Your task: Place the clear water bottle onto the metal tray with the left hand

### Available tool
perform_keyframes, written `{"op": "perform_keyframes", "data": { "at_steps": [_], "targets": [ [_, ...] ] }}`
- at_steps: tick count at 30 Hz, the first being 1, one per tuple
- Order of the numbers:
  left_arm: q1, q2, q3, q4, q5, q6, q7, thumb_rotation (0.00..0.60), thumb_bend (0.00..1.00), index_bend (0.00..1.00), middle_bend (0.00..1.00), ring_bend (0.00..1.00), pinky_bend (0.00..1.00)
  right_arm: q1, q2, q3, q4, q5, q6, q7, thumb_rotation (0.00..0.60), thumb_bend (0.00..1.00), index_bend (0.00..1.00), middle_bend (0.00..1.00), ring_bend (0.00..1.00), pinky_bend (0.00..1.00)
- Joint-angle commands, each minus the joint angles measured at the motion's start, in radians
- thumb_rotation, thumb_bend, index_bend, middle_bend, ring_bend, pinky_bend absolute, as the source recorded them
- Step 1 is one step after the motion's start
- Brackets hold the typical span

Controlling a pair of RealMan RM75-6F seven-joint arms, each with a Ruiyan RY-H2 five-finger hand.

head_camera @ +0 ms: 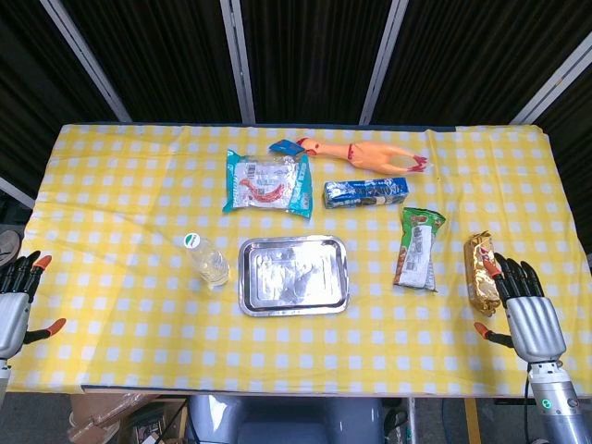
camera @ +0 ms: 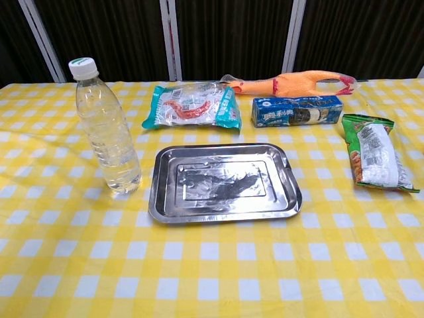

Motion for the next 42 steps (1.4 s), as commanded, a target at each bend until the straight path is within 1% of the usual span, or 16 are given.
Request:
{"op": "perform_keyframes", "data": {
  "at_steps": [1, 9, 18, 27, 33, 36, 39, 42],
  "targets": [
    [-0.002, -0.002, 0.000, 0.003, -0.004, -0.006, 0.002, 0.600, 0.13, 0.00, 0.00, 0.00, 0.06, 0.000, 0.000, -0.001, 0.001, 0.001, -0.003, -0.002, 0.600, 0.05, 0.11, 0.00, 0.04, 0.00],
    [-0.006, -0.012, 0.001, 0.001, 0.002, -0.003, 0.027, 0.600, 0.13, 0.00, 0.00, 0.00, 0.06, -0.003, 0.004, -0.006, -0.005, -0.010, 0.006, -0.009, 0.600, 0.05, 0.11, 0.00, 0.04, 0.00],
    [-0.011, -0.018, 0.002, 0.011, -0.010, -0.023, 0.015, 0.600, 0.13, 0.00, 0.00, 0.00, 0.06, -0.008, 0.009, -0.008, -0.012, -0.012, 0.011, -0.011, 0.600, 0.05, 0.11, 0.00, 0.04, 0.00],
    [-0.007, -0.037, -0.006, 0.025, 0.012, 0.014, -0.019, 0.600, 0.13, 0.00, 0.00, 0.00, 0.06, -0.009, 0.015, -0.008, -0.018, -0.013, 0.010, -0.004, 0.600, 0.05, 0.11, 0.00, 0.04, 0.00],
    [-0.008, -0.042, -0.008, 0.003, 0.031, 0.030, -0.040, 0.600, 0.13, 0.00, 0.00, 0.00, 0.06, -0.015, 0.020, -0.007, -0.024, -0.008, 0.015, 0.005, 0.600, 0.05, 0.11, 0.00, 0.04, 0.00],
    [-0.026, -0.050, -0.026, -0.021, 0.019, 0.015, -0.029, 0.600, 0.13, 0.00, 0.00, 0.00, 0.06, -0.017, 0.024, -0.005, -0.024, 0.000, 0.013, 0.012, 0.600, 0.05, 0.11, 0.00, 0.04, 0.00],
    [-0.061, -0.083, -0.066, -0.053, -0.011, -0.020, -0.108, 0.600, 0.12, 0.00, 0.00, 0.00, 0.06, -0.016, 0.027, -0.002, -0.024, 0.003, 0.012, 0.019, 0.600, 0.05, 0.11, 0.00, 0.04, 0.00],
    [-0.113, -0.119, -0.100, -0.080, -0.052, -0.110, -0.224, 0.600, 0.12, 0.00, 0.00, 0.00, 0.06, -0.015, 0.029, 0.001, -0.021, 0.007, 0.006, 0.032, 0.600, 0.05, 0.11, 0.00, 0.04, 0.00]
  ]
}}
